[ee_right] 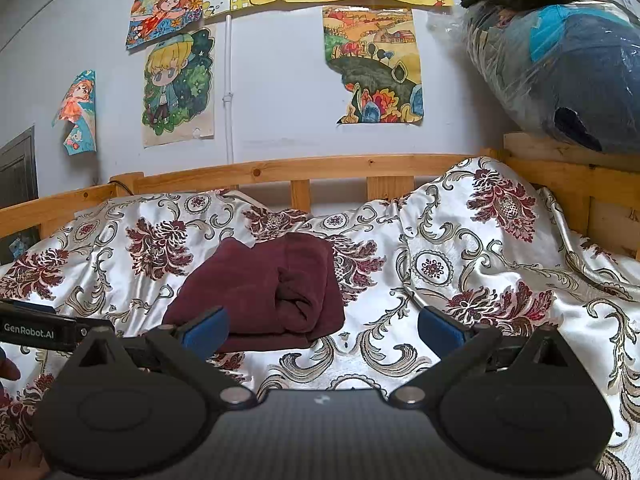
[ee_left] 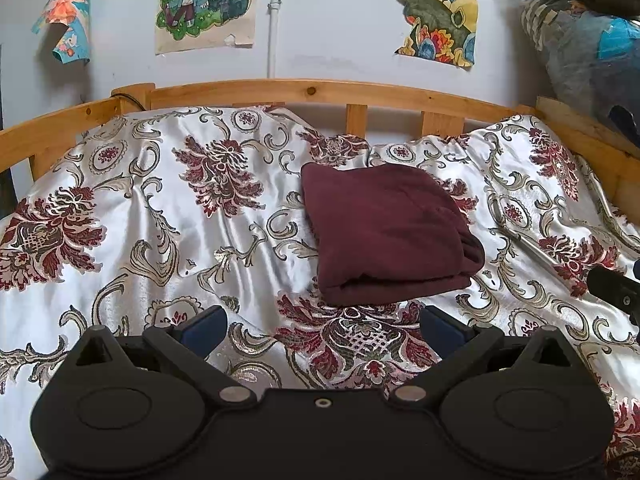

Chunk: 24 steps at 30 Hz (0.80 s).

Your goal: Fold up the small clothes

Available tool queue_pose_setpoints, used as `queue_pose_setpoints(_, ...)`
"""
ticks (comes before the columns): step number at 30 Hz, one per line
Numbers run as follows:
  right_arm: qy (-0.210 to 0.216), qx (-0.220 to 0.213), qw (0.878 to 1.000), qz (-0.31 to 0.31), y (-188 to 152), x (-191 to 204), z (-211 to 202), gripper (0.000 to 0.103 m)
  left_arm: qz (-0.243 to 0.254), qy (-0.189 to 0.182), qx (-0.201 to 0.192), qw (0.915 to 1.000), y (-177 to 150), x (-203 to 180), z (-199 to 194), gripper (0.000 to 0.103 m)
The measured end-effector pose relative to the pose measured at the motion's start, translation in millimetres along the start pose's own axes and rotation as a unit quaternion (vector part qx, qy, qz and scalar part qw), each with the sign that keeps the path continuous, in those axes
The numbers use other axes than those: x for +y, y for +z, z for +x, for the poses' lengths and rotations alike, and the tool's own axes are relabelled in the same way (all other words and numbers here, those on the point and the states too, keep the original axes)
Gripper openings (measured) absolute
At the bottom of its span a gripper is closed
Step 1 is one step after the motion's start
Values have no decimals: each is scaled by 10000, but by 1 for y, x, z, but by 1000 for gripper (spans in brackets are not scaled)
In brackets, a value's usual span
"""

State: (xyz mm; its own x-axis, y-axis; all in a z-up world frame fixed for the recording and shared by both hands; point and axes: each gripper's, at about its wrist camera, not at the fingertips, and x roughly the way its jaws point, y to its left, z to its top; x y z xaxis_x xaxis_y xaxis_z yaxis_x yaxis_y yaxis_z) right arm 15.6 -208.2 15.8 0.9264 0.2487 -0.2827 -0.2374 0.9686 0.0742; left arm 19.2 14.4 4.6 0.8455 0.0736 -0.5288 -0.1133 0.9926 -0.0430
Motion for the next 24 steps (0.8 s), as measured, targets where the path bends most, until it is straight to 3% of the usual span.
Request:
queue_pose_setpoints(4, -5, 13, 10000, 1, -2, 1, 0, 103, -83, 21, 186, 9998, 1, 2, 2, 102)
queue_pose_setpoints(24, 21, 175, 9998, 25, -4, 7, 3, 103, -160, -189, 351, 9991, 1, 4, 5, 102)
